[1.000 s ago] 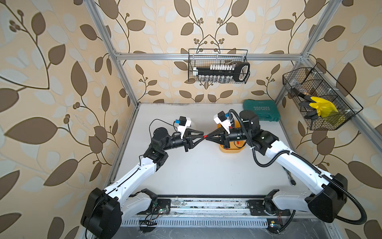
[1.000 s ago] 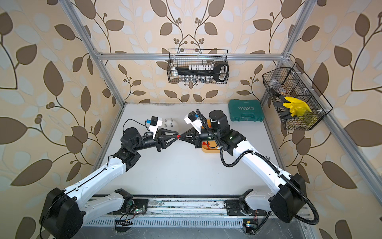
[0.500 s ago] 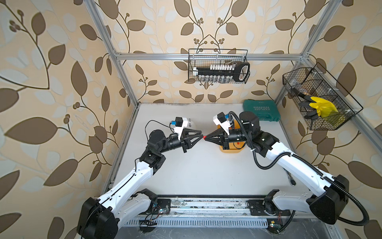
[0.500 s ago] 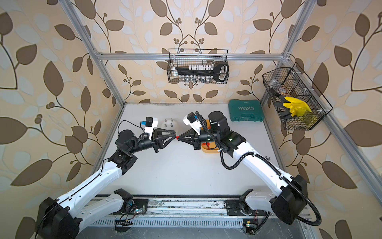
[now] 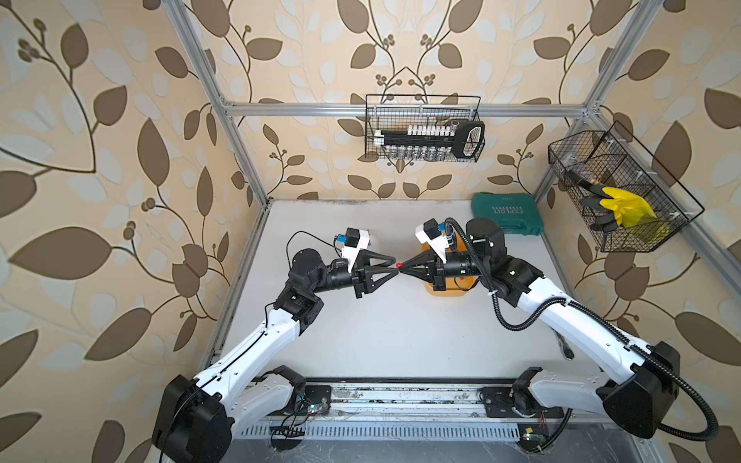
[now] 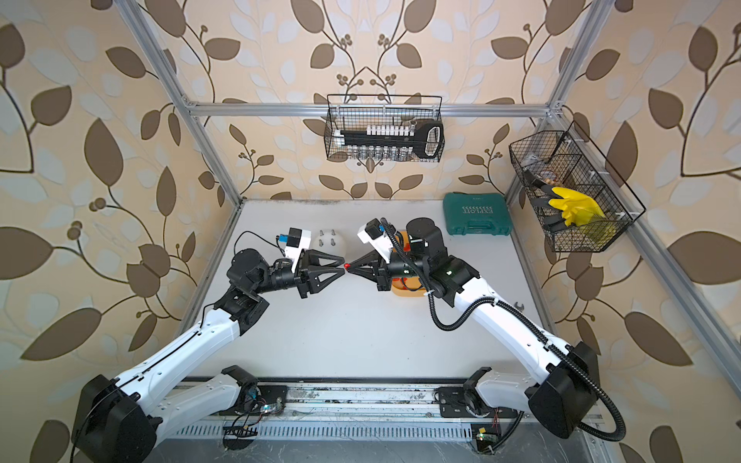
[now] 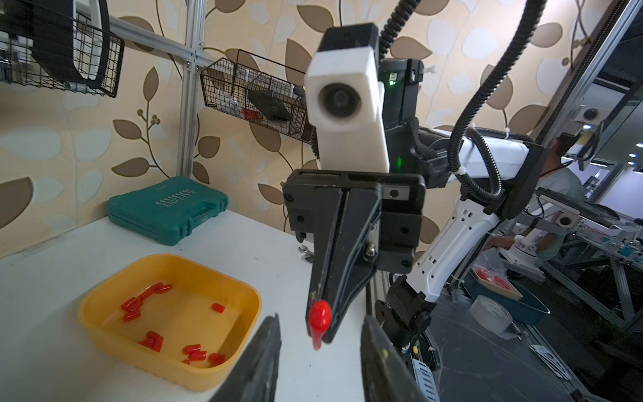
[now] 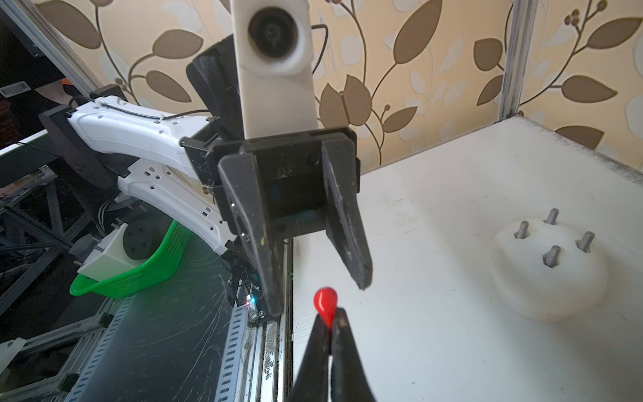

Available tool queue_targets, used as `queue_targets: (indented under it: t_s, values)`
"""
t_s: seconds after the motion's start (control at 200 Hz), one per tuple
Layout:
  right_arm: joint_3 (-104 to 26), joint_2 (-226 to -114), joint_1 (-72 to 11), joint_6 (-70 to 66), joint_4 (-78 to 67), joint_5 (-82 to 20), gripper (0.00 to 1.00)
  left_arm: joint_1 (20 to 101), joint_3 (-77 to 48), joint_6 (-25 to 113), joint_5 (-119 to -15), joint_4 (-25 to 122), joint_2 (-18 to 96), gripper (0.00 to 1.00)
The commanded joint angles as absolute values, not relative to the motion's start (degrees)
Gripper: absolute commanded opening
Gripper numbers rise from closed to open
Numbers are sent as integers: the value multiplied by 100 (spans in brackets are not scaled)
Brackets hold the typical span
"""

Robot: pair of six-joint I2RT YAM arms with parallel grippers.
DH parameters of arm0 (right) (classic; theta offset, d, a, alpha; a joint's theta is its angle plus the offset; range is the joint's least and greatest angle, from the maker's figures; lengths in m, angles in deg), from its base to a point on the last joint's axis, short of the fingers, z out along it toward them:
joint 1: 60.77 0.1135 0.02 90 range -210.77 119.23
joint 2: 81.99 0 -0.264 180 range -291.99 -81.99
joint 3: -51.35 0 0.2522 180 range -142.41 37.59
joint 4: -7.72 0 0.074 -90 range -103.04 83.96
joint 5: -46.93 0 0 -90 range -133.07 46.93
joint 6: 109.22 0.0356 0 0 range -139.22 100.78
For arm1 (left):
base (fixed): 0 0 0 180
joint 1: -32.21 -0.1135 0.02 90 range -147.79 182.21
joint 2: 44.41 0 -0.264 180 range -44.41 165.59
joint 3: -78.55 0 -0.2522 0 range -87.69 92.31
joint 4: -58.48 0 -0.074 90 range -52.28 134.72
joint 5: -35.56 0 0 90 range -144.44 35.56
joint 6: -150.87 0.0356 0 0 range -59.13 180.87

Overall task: Cover the protruding screws with screw protection sleeves
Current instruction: Pick up the screw protection sleeve from the storage box.

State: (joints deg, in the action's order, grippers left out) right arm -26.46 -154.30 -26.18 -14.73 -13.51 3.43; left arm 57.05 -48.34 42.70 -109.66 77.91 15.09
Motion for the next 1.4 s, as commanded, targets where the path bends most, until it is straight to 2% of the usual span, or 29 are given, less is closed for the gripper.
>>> queue_targets:
  t_s: [0.0, 0.145, 0.2, 0.515, 0.785, 0.88, 1.15, 1.27, 1.32, 1.395]
  values:
    - [-2575, -15388, -2630, -1481, -1232, 525, 4, 5760, -4490, 4238, -11339, 8074, 1607, 40]
    - [-2575, -15401, -2626, -1551, -1280, 509, 4, 5761, -4515, 4244, -11297, 8169, 1588, 33]
    - [-2577, -15415, -2627, -1578, -1299, 503, 3, 5761, -4515, 4259, -11298, 8158, 1579, 24]
    - [-2584, -15448, -2575, -1658, -1335, 608, 1, 5770, -4489, 4265, -11349, 8173, 1655, 24]
    - [-2610, -15467, -2545, -1689, -1356, 634, 0, 5866, -4409, 4437, -11518, 8005, 1685, 12]
    - [-2609, -15450, -2538, -1702, -1364, 623, 0, 5884, -4399, 4476, -11517, 7966, 1661, 2]
    - [-2621, -15424, -2492, -1766, -1417, 586, 0, 5906, -4419, 4532, -11411, 7891, 1562, 0]
    - [-2532, -15291, -2487, -1790, -1338, 369, 16, 5911, -4414, 4464, -11231, 7851, 1537, 0]
    - [-2394, -15126, -2495, -1781, -1226, 31, 34, 5911, -4409, 4418, -10974, 7760, 1473, 0]
    - [-1936, -14669, -2490, -1651, -759, -905, 55, 5911, -4396, 4180, -10128, 7572, 1333, 0]
